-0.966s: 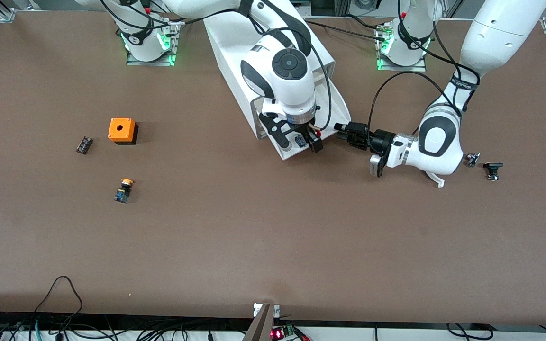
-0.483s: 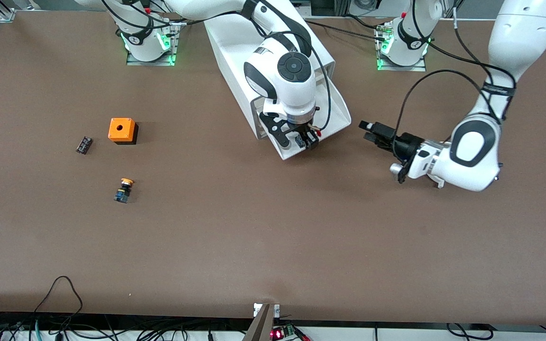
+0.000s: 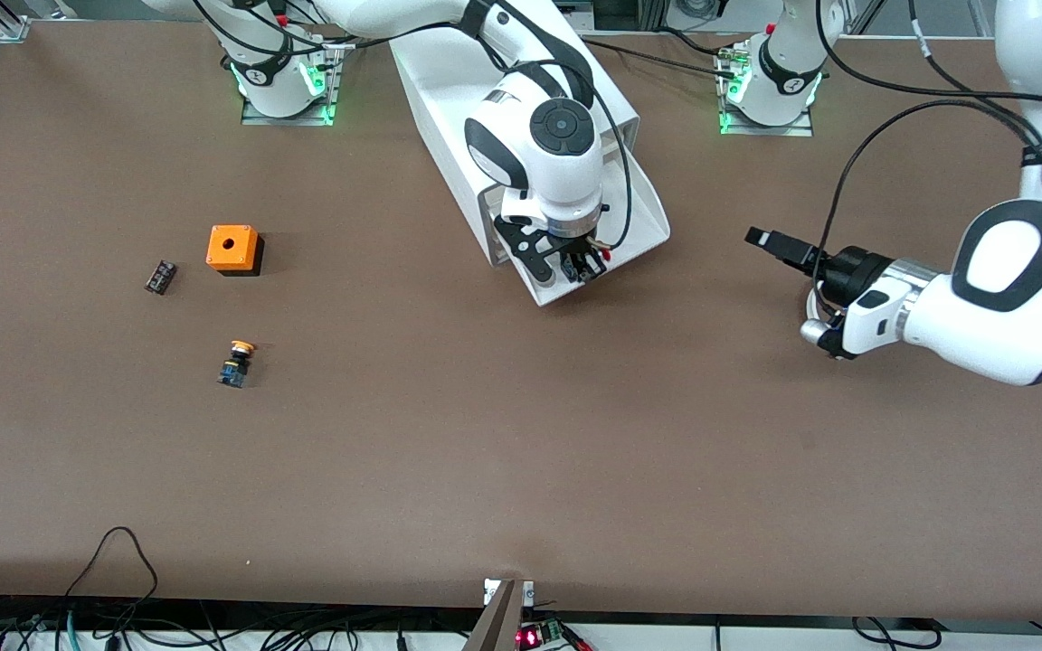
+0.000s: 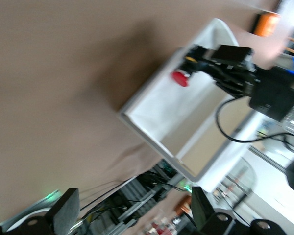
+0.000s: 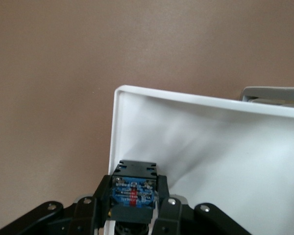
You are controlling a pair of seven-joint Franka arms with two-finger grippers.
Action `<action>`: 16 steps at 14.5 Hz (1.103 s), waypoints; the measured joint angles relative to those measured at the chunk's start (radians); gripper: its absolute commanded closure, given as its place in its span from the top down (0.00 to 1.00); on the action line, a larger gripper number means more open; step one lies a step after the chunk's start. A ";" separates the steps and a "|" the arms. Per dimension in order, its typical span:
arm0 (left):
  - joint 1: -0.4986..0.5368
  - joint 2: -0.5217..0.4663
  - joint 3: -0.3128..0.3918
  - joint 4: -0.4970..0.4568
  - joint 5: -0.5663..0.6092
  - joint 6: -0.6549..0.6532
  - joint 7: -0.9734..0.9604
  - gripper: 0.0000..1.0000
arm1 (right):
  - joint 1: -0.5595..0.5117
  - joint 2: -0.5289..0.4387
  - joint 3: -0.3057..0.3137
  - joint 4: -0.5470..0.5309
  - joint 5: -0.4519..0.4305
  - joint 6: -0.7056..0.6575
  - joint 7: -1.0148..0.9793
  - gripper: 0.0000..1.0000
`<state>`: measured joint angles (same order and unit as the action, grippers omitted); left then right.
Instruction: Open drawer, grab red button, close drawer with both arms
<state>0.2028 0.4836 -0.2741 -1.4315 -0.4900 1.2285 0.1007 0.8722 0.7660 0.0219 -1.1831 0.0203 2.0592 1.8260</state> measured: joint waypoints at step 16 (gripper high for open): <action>-0.239 0.000 -0.027 0.153 0.590 0.211 -0.463 1.00 | -0.434 -0.062 -0.016 0.122 0.063 -0.303 -1.255 0.00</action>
<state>-0.0360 0.4832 -0.3012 -1.2786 0.1003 1.4396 -0.3622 0.4380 0.7042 0.0056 -1.0612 0.0833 1.7557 0.5706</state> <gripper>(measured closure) 0.000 0.595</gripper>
